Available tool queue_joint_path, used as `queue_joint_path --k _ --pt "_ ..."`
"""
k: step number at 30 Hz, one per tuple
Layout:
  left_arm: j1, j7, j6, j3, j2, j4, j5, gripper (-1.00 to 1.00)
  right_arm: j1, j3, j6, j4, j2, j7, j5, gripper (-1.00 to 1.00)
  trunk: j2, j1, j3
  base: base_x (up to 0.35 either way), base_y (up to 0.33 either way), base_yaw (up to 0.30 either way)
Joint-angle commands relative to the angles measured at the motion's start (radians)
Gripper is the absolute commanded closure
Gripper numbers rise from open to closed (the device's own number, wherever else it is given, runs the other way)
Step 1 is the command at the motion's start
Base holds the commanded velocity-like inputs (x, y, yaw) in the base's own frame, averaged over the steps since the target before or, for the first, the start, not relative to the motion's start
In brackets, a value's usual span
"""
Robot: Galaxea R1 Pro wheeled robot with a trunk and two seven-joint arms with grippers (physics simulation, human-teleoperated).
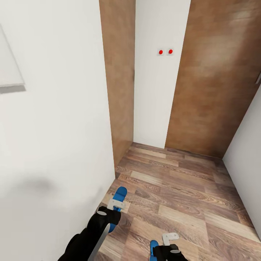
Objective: In the bedroom, move the book from the bed onto either nightstand, and place the two sandals side by side next to the bed.
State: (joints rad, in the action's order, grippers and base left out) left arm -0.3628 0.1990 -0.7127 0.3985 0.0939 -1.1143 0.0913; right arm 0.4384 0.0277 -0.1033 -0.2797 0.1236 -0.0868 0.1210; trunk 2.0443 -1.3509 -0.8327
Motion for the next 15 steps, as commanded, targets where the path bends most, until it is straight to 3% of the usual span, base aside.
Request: queue_joint_path --k 1,15 --pt "-0.001 0.009 -0.003 0.002 0.0 -0.001 0.009 1.0 0.0 0.003 -0.007 -0.002 0.001 -0.002 0.01 -1.0 0.008 -0.004 -0.004 0.0 0.0 0.0" --pt "-0.001 0.006 -0.001 0.002 0.0 0.0 0.009 1.0 0.0 0.003 -0.007 -0.003 0.0 -0.002 0.011 -1.0 0.106 -0.057 -0.048 0.0 0.0 0.0"
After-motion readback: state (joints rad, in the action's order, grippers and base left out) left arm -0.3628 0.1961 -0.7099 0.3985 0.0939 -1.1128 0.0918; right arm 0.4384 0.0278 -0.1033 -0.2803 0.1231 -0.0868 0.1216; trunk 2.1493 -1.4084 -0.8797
